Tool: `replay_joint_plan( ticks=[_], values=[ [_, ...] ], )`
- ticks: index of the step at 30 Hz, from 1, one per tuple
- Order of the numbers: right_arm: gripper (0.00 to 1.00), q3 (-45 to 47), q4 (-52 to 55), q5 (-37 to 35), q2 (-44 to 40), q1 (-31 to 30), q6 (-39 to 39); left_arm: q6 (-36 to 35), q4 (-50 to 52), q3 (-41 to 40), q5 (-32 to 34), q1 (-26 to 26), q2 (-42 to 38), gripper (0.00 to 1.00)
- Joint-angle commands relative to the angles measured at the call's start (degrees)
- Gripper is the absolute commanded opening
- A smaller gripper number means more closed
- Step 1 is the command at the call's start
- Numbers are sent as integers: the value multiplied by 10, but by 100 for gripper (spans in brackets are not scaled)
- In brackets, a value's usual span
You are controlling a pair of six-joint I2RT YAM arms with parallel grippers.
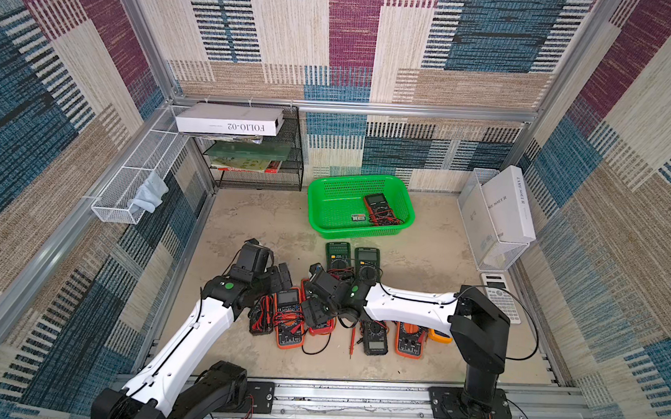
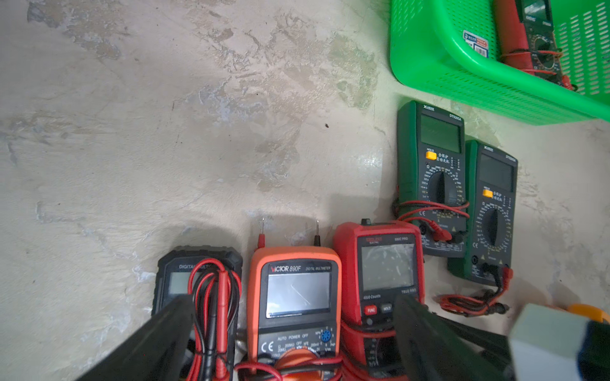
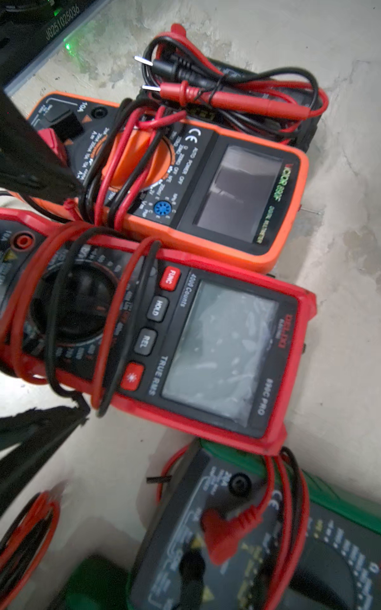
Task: Put the multimeter into the basket
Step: Pick up the multimeter from the center of the board.
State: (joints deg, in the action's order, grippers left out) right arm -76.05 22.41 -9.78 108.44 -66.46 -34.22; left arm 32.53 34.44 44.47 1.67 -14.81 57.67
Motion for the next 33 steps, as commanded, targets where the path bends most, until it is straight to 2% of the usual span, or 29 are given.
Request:
replay_joint_plan(
  ticks=[1, 11, 14, 18, 24, 33],
  values=[
    [100, -3, 7, 2, 10, -1, -6, -6, -1, 0, -5, 1, -3, 99],
    [100, -12, -7, 25, 54, 4, 1, -4, -3, 3, -11, 2, -4, 99],
    [96, -10, -9, 31, 54, 6, 5, -3, -1, 6, -15, 2, -3, 99],
    [82, -5, -9, 41, 46, 5, 10, -1, -3, 9, -20, 2, 0, 99],
    [71, 7, -6, 48, 14, 2, 17, 3, -3, 24, -28, 2, 7, 99],
    [69, 30, 13, 30, -67, -2, 17, 10, -3, 50, -37, 2, 17, 99]
  ],
)
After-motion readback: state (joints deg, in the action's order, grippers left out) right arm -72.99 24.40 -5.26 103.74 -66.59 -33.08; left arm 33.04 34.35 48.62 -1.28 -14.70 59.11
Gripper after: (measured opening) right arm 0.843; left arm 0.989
